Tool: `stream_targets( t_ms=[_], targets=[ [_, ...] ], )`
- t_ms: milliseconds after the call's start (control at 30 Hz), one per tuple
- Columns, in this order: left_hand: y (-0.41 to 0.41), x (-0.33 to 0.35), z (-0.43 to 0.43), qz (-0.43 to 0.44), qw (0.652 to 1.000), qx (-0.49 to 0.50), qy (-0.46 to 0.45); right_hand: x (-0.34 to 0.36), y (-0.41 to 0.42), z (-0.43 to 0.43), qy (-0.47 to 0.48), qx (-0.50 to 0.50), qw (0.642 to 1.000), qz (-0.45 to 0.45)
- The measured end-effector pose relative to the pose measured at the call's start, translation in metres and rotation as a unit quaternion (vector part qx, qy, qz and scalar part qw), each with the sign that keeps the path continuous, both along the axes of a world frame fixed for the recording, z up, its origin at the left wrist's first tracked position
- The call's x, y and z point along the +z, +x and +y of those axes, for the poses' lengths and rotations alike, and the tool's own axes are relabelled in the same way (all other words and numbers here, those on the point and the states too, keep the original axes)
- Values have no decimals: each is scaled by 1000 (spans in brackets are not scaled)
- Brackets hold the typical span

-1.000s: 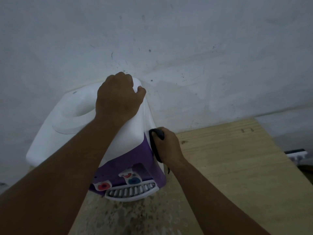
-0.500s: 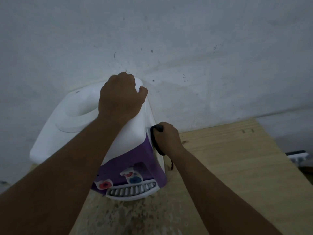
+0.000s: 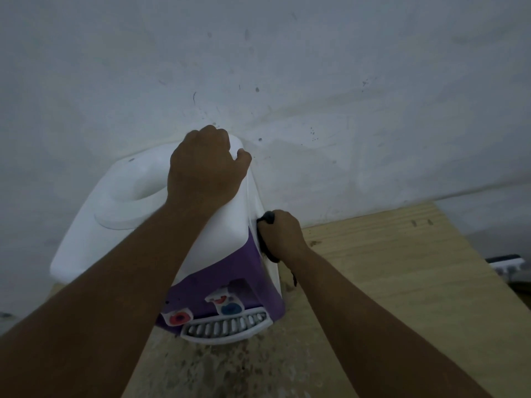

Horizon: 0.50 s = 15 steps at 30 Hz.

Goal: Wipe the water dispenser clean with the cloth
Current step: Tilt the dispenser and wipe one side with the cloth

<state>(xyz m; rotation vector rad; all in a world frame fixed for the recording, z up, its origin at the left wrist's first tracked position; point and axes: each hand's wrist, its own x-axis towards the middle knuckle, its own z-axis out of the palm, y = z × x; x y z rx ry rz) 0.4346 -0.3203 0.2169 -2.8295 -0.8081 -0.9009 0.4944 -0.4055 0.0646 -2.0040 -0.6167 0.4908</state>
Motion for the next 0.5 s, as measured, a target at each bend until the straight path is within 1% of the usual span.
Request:
stream_targets(
  t_ms=[100, 167, 267, 367, 500],
  targets=[
    [-1, 0, 0, -2, 1000, 3, 2, -4, -1, 7, 23, -35, 999, 20],
    [-1, 1, 0, 0, 1000, 1, -4, -9, -8, 4, 52, -41, 997, 25],
    [-1, 1, 0, 2, 1000, 0, -5, -19, -18, -13, 95, -4, 995, 27],
    [-1, 1, -1, 2, 1000, 0, -7, -23, -16, -20, 89, 21, 996, 15],
    [-2, 1, -1, -2, 1000, 1, -8, -20, -9, 6, 102, -60, 993, 31]
  ],
)
